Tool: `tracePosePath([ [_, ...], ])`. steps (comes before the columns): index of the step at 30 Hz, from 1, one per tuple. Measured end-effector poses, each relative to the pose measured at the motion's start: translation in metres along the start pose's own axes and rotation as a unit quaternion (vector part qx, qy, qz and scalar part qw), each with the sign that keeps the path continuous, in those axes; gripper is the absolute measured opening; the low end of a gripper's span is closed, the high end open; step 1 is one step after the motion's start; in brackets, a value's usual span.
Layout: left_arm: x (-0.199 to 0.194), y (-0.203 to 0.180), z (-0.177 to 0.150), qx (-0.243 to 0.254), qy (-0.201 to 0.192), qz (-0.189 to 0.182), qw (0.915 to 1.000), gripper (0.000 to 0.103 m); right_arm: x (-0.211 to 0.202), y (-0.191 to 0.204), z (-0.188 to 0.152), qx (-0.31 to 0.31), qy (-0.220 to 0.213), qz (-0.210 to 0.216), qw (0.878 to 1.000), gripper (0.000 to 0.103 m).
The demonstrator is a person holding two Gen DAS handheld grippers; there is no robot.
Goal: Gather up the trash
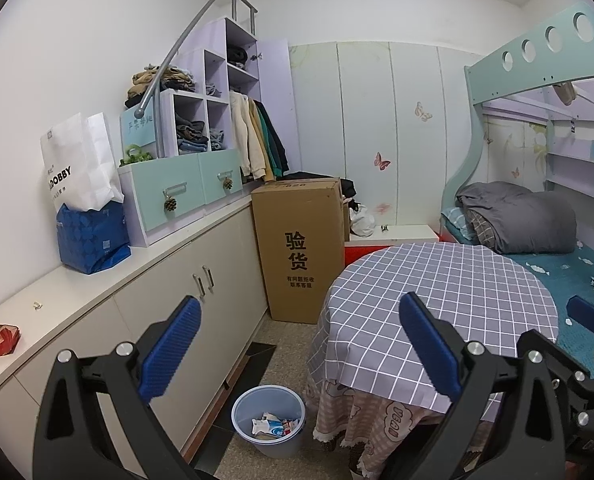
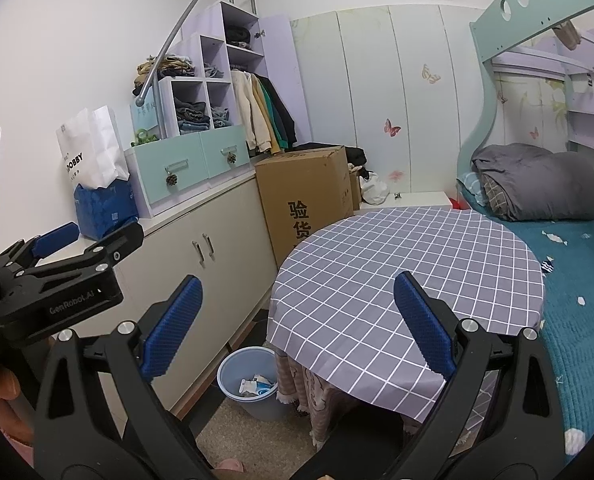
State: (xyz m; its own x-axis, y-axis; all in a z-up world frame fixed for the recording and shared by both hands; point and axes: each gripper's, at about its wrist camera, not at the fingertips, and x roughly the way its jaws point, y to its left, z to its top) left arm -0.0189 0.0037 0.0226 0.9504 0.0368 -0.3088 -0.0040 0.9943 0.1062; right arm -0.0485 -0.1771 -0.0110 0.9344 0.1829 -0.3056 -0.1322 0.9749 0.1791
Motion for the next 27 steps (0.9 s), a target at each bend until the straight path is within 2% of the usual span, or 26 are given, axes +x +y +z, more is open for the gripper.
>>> tracePosePath([
  [27, 0.0014, 0.0019, 0.0021, 0.002, -0.002, -0.001, 1.0000, 0.097, 0.0076, -0.0002, -0.0042, 0.001, 0.008, 0.003, 1.000, 0.094],
])
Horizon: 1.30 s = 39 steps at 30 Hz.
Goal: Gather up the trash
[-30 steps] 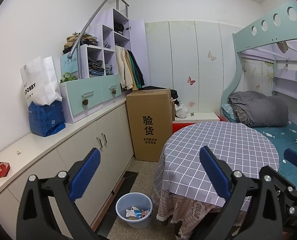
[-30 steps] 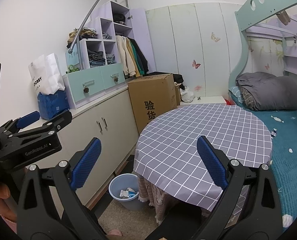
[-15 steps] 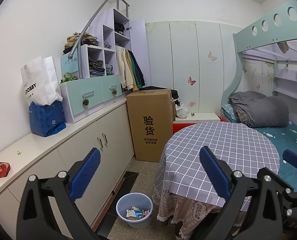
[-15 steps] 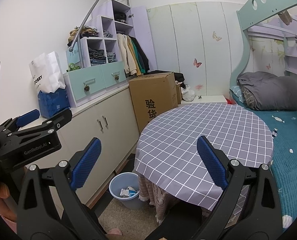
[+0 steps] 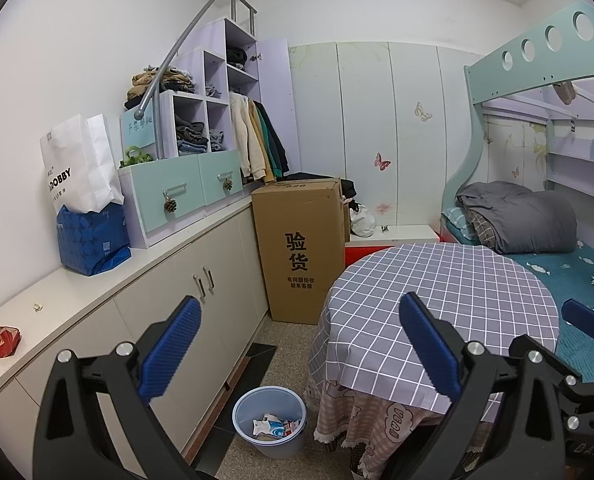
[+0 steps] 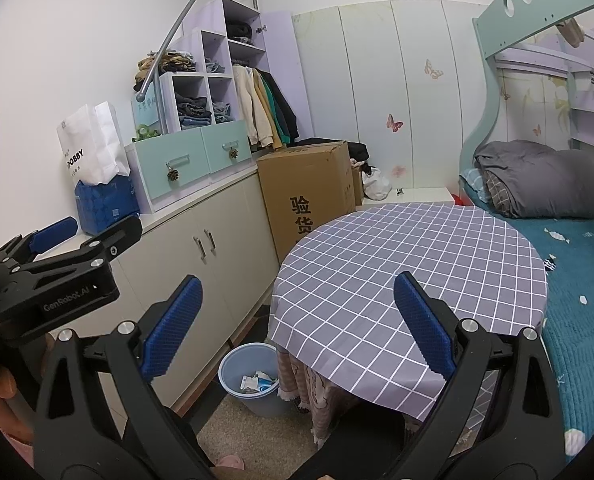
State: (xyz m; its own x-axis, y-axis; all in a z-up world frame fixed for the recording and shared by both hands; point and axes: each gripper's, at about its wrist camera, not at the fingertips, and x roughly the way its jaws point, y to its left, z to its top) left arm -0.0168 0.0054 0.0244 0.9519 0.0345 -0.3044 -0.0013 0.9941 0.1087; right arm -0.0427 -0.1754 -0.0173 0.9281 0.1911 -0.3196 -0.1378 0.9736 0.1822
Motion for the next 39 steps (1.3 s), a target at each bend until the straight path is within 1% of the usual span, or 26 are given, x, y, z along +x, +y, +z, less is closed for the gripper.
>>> tracePosePath([
  [39, 0.0045, 0.0054, -0.0076, -0.001, 0.009, 0.003, 1.0000, 0.097, 0.0068, -0.0016, -0.0049, 0.001, 0.017, 0.005, 1.000, 0.094],
])
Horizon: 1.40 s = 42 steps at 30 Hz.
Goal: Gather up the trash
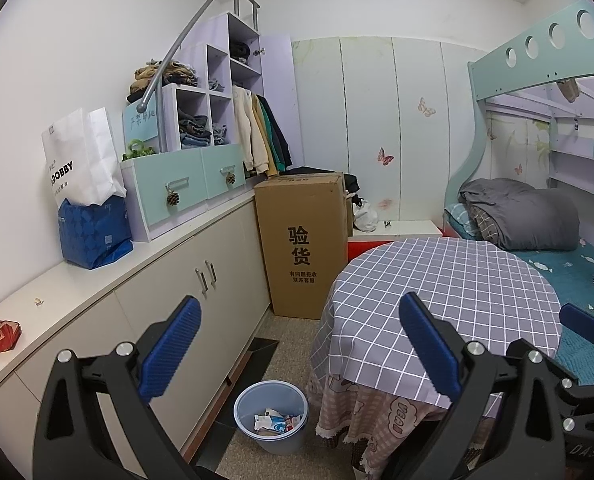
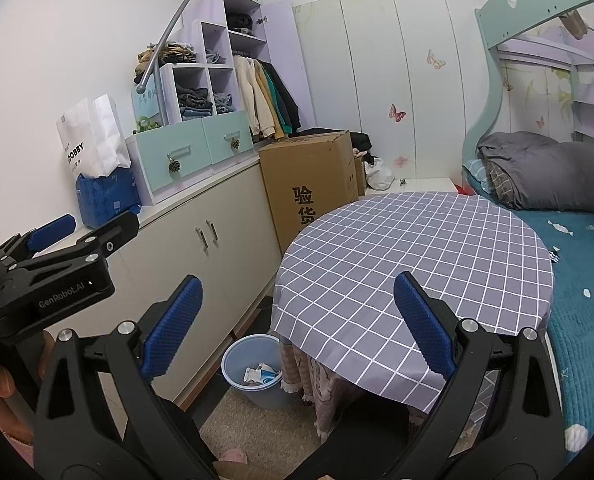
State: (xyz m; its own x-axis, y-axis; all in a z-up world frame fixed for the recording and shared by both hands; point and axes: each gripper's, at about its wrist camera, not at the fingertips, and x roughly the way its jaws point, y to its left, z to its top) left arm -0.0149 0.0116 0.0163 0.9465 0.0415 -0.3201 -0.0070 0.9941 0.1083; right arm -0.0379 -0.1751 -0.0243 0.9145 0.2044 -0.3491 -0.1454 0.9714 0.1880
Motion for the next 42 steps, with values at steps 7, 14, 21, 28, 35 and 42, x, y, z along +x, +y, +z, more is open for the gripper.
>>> tracePosePath([
  [7, 0.002, 0.001, -0.003, -0.001, 0.002, 0.000, 1.0000, 0.097, 0.002, 0.001, -0.003, 0.001, 0.003, 0.000, 1.000, 0.094],
  [14, 0.006, 0.000, -0.008, -0.001, 0.006, 0.000, 1.0000, 0.097, 0.008, 0.001, -0.003, 0.002, 0.008, 0.001, 1.000, 0.094],
  [21, 0.018, -0.001, -0.010, 0.005, 0.013, 0.003, 0.9999, 0.097, 0.021, -0.004, -0.003, 0.003, 0.012, 0.002, 1.000, 0.094],
  [28, 0.041, -0.003, -0.009, 0.009, 0.023, 0.014, 0.9996, 0.097, 0.043, -0.014, -0.002, 0.009, 0.020, 0.003, 1.000, 0.094],
  [35, 0.067, -0.006, -0.009, 0.012, 0.036, 0.030, 0.9988, 0.097, 0.074, -0.030, -0.002, 0.020, 0.033, 0.003, 0.999, 0.094],
  [42, 0.103, -0.014, -0.010, 0.016, 0.061, 0.036, 0.9973, 0.097, 0.108, -0.055, -0.006, 0.038, 0.054, -0.002, 0.998, 0.094],
])
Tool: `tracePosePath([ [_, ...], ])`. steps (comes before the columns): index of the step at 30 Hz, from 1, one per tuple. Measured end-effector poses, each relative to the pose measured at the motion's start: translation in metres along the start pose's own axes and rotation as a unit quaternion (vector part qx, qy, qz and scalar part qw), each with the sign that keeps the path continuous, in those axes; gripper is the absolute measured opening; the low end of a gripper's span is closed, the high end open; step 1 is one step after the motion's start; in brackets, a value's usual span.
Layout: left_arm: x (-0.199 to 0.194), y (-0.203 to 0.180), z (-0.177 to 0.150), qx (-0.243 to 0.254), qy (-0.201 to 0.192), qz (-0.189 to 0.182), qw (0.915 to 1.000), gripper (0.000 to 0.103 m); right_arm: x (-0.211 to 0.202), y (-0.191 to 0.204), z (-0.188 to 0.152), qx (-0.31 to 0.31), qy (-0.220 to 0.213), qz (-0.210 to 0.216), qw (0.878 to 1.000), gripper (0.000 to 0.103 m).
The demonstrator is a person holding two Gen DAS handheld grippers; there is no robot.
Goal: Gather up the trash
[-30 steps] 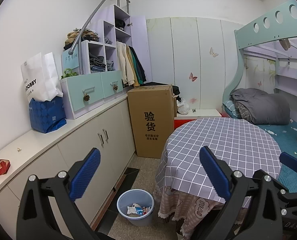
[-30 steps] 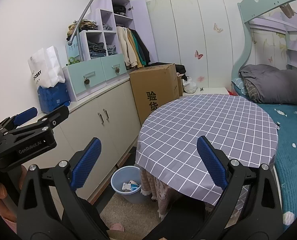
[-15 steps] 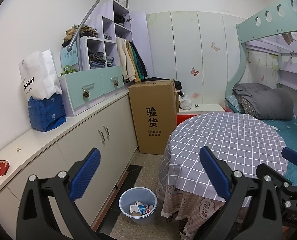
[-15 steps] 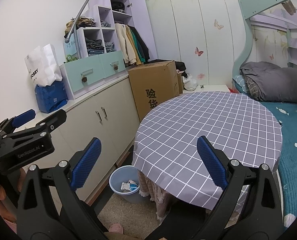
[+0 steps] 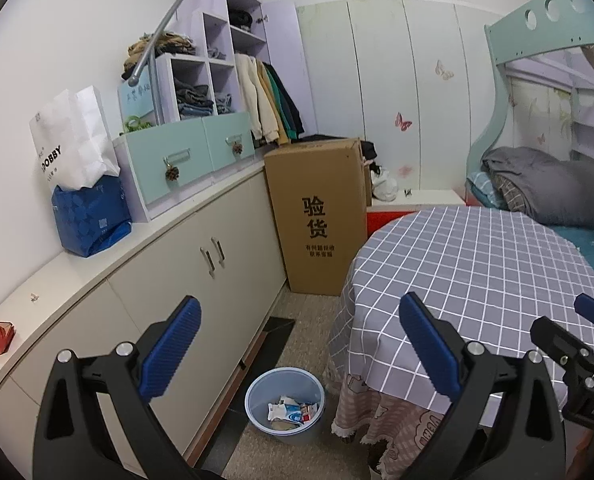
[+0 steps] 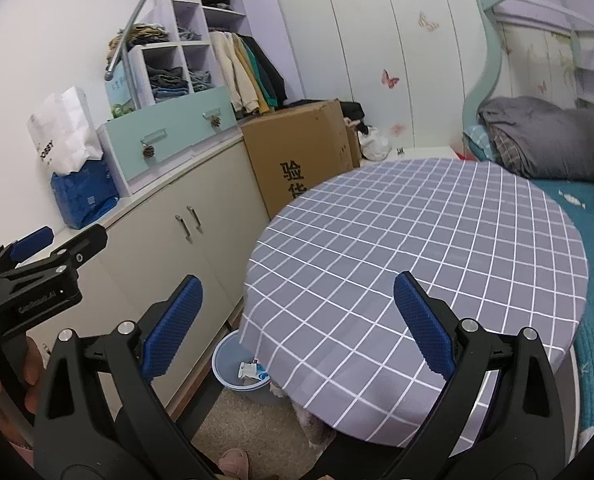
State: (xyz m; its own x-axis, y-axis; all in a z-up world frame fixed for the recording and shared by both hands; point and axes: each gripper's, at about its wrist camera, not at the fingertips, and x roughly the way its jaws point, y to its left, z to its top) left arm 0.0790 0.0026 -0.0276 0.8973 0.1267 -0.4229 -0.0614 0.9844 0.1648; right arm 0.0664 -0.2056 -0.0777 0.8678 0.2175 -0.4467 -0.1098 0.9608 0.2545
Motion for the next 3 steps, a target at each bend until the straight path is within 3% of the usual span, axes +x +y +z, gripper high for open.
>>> tracePosePath([
  [3, 0.017, -0.009, 0.001, 0.003, 0.015, 0.000, 0.9999, 0.097, 0.012, -0.014, 0.001, 0.004, 0.009, -0.008, 1.000, 0.094],
])
